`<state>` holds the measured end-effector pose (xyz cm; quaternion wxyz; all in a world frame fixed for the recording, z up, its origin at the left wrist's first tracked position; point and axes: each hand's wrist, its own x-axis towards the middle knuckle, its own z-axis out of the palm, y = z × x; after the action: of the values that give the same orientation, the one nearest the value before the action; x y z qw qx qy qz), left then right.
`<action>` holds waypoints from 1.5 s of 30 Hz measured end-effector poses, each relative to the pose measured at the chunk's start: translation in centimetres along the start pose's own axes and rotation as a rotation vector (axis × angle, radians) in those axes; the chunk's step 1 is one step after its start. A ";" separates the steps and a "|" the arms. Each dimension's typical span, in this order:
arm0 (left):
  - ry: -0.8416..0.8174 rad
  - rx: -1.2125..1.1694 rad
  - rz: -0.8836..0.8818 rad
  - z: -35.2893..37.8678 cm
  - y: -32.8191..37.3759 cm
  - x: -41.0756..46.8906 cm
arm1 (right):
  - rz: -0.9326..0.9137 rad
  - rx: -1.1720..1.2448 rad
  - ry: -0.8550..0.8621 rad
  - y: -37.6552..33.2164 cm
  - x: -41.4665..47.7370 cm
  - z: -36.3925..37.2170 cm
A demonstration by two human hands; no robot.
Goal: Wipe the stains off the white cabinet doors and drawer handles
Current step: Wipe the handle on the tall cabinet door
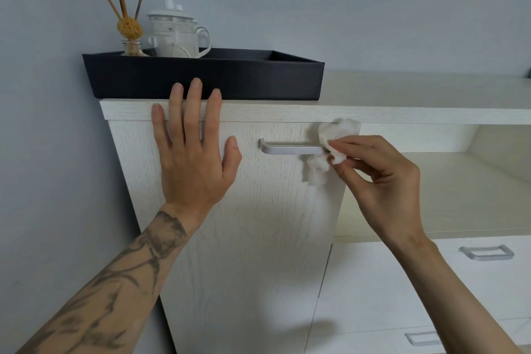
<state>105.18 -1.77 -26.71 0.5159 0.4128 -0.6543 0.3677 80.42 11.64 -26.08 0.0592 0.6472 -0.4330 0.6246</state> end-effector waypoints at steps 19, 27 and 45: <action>-0.017 0.006 0.002 -0.1 0.0 0.1 | -0.366 -0.305 -0.027 -0.7 1.2 4.4; -0.015 0.022 0.013 -0.1 0.0 0.0 | -0.346 -0.478 -0.014 -4.1 1.5 8.5; -0.012 0.004 0.015 -0.1 -0.1 0.0 | -0.286 -0.414 -0.014 -3.6 1.6 8.9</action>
<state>105.27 -1.71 -26.64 0.5085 0.4113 -0.6596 0.3705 89.20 7.54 -24.90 0.2755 0.6802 -0.4561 0.5033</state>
